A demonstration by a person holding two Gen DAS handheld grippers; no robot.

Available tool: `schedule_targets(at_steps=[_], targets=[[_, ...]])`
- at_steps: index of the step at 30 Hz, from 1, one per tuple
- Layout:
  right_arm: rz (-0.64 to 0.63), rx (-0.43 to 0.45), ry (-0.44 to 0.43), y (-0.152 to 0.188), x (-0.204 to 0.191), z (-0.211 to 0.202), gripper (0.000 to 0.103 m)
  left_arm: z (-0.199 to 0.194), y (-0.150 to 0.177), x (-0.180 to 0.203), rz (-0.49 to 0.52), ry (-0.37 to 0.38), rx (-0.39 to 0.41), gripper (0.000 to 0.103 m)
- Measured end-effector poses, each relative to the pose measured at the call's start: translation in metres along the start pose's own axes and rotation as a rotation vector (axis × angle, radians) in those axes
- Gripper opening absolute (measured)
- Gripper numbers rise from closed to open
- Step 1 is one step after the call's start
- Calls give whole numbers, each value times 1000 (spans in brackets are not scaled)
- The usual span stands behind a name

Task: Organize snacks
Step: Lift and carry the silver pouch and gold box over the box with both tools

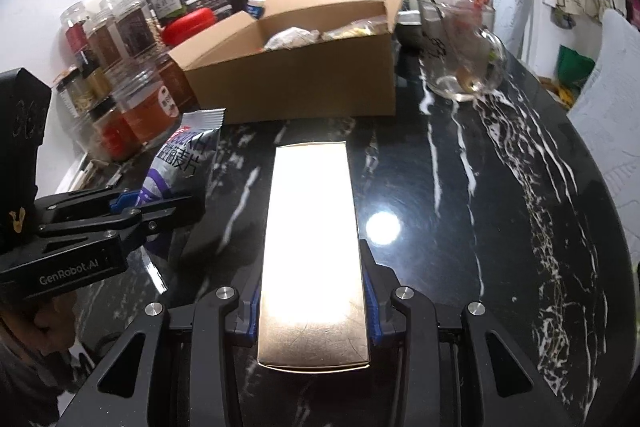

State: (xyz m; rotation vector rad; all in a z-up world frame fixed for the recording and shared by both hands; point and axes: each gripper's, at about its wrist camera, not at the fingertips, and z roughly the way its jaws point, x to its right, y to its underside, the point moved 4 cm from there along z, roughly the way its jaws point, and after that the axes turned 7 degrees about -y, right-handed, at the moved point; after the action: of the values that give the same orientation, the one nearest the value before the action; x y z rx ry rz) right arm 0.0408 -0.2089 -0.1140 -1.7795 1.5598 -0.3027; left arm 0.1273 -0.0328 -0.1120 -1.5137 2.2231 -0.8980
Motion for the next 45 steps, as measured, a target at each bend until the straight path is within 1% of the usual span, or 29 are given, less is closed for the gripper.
schedule_targets(at_steps=[5,10,16,18,22,27,32,36,41,45], targets=[[-25,38,-45,-14,-15,-8,38,-16,-9,-5,-8,5,47,26],[-61,88,-64,-33,-31,-19,38,-37,-27,-8,-17,15,111,26],[-103,157,-81,-66,-47,-38,38,-68,-60,-6,0,21,224,26],[-123,179,-84,-77,-52,-43,38,-74,-72,-6,10,21,248,26],[-185,220,-68,-104,-63,-55,38,-87,-96,-5,20,33,307,26],[-227,263,-70,-136,-71,-66,38,-103,-126,-6,23,1,378,26],[-269,311,-70,-165,-78,-73,38,-107,-155,-13,5,4,420,26],[-294,339,-61,-185,-80,-73,38,-103,-174,-21,-8,3,440,26],[-311,356,-60,-211,-76,-61,38,-88,-195,-32,-24,9,448,26],[-321,357,-57,-233,-71,-43,38,-73,-212,-41,-29,-2,446,26]])
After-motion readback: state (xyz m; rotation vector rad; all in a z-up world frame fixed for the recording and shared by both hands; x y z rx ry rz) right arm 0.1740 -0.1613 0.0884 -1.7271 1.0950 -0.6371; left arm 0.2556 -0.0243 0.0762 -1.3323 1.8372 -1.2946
